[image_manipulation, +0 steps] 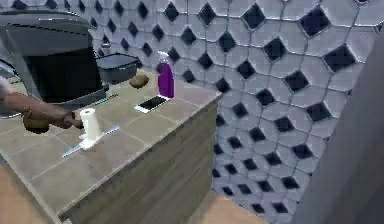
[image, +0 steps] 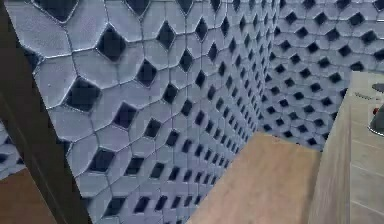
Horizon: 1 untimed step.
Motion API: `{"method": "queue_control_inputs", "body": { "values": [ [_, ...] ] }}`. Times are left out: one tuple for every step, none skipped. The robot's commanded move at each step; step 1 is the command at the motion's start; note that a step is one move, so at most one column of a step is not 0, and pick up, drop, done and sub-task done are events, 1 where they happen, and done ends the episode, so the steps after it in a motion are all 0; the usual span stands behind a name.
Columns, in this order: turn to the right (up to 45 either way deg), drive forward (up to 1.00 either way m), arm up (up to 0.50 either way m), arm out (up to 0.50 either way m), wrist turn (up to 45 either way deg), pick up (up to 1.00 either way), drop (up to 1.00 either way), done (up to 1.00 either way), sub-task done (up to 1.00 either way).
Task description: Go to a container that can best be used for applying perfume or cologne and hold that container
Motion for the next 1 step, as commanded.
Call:
{"method": "queue_control_inputs", "body": {
  "values": [
    [45.0,0.0,0.0,0.0,0.0,0.0,0.0,0.0,0.0]
  ]
}}
